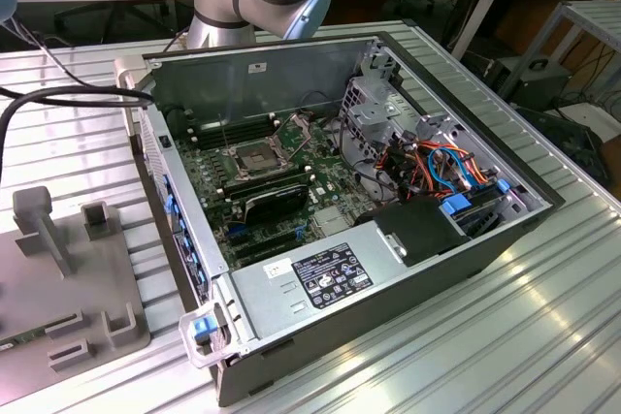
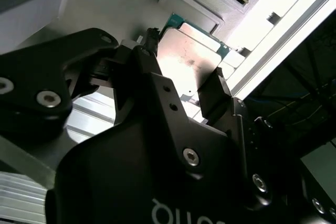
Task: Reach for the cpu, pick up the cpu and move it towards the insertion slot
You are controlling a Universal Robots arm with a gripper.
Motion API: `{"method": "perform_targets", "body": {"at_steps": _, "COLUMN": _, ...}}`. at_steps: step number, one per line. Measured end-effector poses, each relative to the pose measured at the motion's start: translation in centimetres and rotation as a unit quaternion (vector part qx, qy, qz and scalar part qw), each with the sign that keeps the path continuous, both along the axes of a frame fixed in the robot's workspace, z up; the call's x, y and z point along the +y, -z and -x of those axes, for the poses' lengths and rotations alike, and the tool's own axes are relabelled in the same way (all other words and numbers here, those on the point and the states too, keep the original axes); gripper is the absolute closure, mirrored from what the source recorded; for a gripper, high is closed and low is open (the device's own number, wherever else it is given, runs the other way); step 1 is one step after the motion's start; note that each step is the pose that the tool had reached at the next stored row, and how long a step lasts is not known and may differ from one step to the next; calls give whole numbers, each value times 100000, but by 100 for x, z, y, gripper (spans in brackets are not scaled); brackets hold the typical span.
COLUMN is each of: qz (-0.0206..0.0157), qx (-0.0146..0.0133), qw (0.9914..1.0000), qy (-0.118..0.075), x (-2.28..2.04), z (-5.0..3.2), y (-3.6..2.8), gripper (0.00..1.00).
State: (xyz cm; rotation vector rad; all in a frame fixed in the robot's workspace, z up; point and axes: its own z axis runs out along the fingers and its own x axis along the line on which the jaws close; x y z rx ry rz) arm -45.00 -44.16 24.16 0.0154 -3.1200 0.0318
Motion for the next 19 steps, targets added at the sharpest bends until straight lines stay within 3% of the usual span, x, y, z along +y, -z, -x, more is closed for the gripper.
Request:
{"method": "perform_targets", "body": {"at_steps": 4, "qz": -516, "qx": 54, "qw": 99999, "qy": 4, "x": -1, "z": 0, "y": -32, "gripper": 45}}
{"method": "perform_targets", "body": {"at_steps": 9, "qz": -515, "qx": 80, "qw": 99999, "qy": -3, "x": -2, "z": -1, "y": -52, "gripper": 45}}
{"method": "perform_targets", "body": {"at_steps": 19, "qz": -556, "qx": 316, "qw": 99998, "qy": 0, "x": -2, "z": -3, "y": -196, "gripper": 45}}
